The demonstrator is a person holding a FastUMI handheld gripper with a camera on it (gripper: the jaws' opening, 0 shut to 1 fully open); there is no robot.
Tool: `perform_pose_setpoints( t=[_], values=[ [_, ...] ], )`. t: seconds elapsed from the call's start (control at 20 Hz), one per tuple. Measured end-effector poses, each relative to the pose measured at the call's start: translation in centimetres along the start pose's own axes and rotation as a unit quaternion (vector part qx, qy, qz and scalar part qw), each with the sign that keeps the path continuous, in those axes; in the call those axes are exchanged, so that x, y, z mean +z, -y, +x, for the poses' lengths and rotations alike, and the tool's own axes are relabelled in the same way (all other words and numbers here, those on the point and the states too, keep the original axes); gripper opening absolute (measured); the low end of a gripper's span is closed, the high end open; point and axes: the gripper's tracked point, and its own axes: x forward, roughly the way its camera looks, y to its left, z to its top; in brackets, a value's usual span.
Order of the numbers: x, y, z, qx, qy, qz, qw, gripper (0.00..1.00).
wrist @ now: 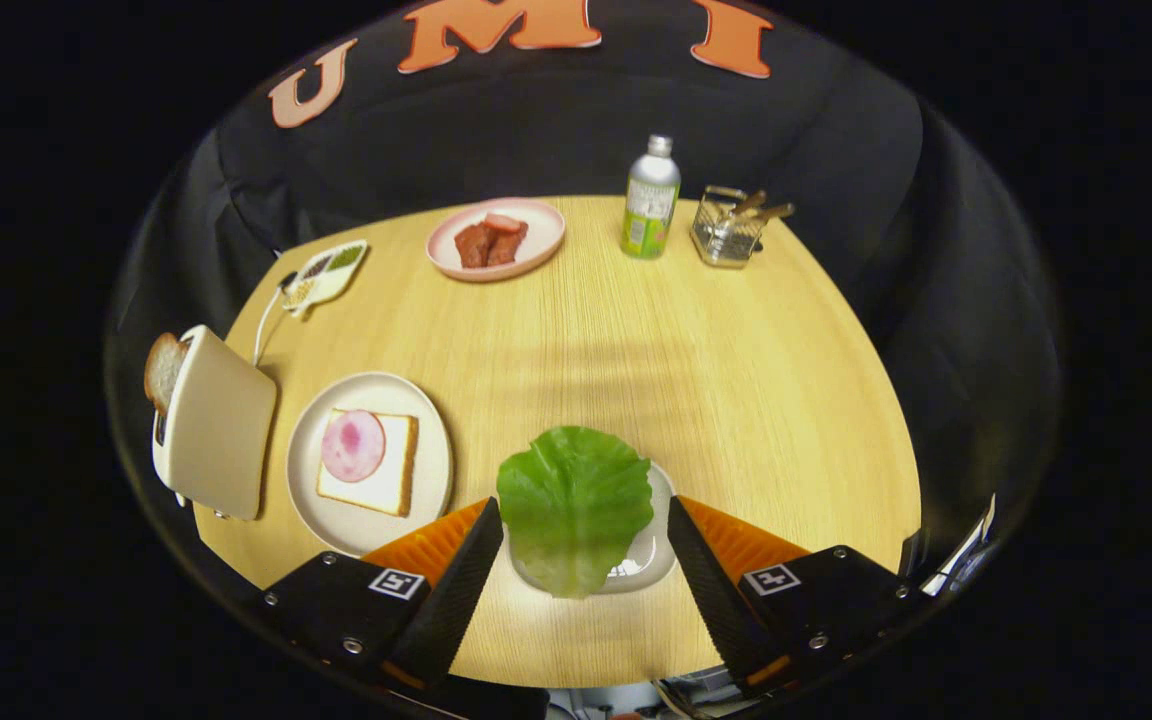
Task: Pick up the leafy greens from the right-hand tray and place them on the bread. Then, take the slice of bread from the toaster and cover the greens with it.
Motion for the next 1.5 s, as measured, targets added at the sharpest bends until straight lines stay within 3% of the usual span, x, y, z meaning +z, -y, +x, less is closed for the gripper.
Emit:
perform_pose_setpoints(
  t=[0.2, 0.65, 1.2, 1.35, 1.5],
  values=[
    [-0.8, -0.9, 3.3, 0.019, -0.060, 0.028, 0.998, 1.00],
    [-2.6, -0.2, 7.1, -0.002, -0.134, 0.025, 0.991, 1.00],
    [-3.1, 0.5, 8.4, -0.011, -0.157, 0.028, 0.987, 0.99],
    [-3.1, 0.6, 8.5, -0.011, -0.154, 0.024, 0.988, 0.87],
    [-3.1, 0.9, 8.4, -0.013, -0.157, 0.031, 0.987, 0.65]
  ],
)
